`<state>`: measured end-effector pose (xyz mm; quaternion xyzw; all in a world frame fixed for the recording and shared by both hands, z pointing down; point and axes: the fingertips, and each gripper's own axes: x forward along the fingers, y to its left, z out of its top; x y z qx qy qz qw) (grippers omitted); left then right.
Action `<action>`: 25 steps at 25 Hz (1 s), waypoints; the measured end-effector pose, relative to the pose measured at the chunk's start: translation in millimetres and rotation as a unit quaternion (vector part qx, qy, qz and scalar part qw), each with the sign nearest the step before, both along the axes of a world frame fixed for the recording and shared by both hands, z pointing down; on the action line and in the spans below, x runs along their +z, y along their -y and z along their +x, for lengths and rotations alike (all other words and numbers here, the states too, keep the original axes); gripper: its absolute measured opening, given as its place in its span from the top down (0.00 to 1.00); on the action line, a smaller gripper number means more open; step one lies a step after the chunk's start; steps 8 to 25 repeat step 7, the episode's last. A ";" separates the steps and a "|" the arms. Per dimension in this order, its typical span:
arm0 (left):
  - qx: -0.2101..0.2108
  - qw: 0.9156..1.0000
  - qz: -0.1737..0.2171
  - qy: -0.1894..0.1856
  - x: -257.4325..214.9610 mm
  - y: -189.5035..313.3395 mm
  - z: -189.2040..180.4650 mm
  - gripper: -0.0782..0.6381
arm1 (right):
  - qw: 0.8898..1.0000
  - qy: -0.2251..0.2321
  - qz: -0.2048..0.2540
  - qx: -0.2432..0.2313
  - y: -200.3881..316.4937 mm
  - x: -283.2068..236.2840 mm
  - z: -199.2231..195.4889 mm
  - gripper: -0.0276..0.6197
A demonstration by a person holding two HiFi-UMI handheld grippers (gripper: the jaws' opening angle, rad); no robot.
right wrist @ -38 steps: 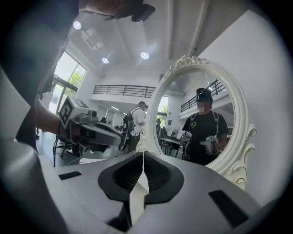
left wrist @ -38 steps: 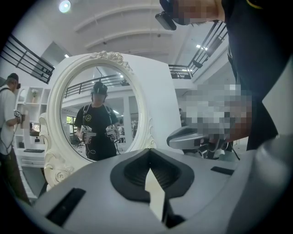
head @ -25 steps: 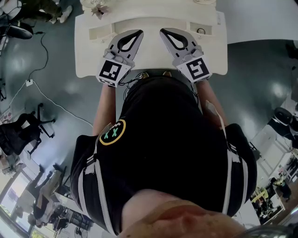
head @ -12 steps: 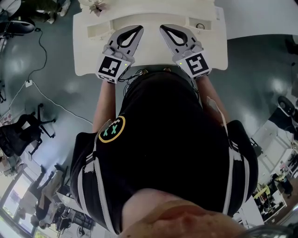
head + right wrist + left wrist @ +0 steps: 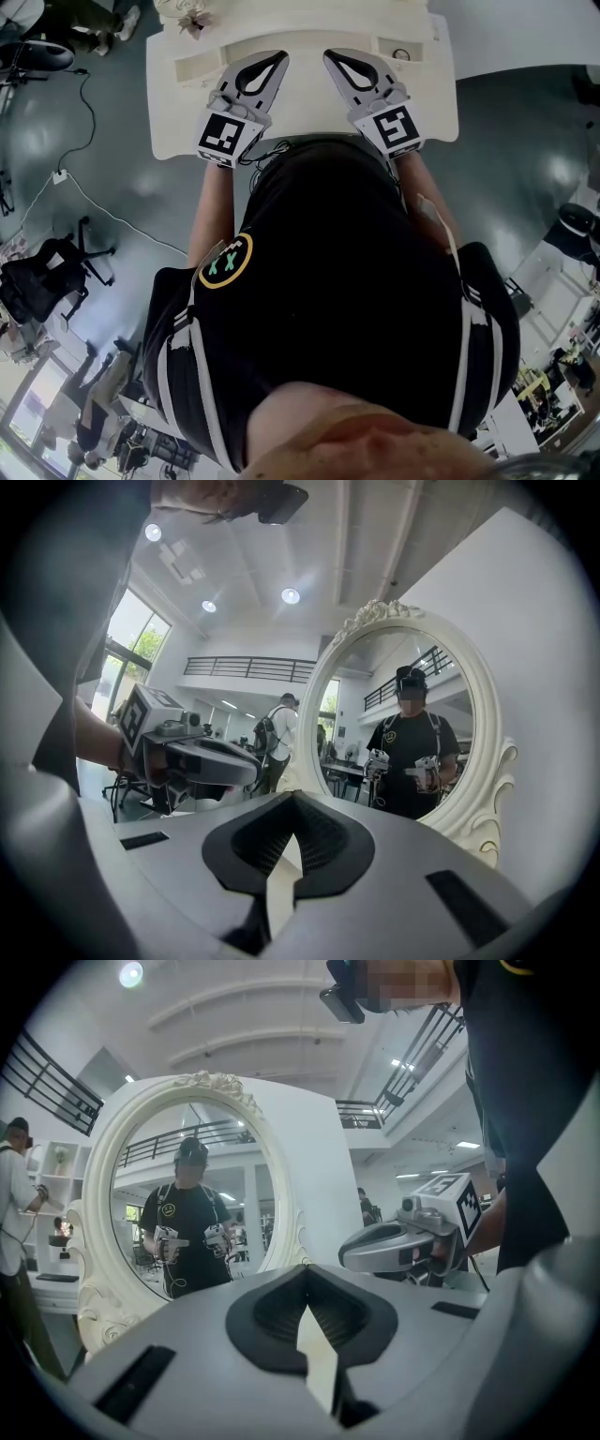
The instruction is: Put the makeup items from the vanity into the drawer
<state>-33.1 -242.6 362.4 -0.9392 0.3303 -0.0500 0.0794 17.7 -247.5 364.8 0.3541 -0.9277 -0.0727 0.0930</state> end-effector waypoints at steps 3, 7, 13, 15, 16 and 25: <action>0.001 1.000 0.003 -0.001 -1.3 0.2 0.2 0.87 | 1.000 -0.008 -0.003 0.006 1.7 3.4 1.3 0.93; 0.002 1.000 0.007 -0.004 -5.6 -0.1 1.5 0.87 | 1.000 -0.009 -0.005 0.013 3.9 3.7 4.7 0.93; 0.002 1.000 0.007 -0.004 -5.6 -0.1 1.5 0.87 | 1.000 -0.009 -0.005 0.013 3.9 3.7 4.7 0.93; 0.002 1.000 0.007 -0.004 -5.6 -0.1 1.5 0.87 | 1.000 -0.009 -0.005 0.013 3.9 3.7 4.7 0.93; 0.002 1.000 0.007 -0.004 -5.6 -0.1 1.5 0.87 | 1.000 -0.009 -0.005 0.013 3.9 3.7 4.7 0.93; 0.002 1.000 0.007 -0.004 -5.6 -0.1 1.5 0.87 | 1.000 -0.009 -0.005 0.013 3.9 3.7 4.7 0.93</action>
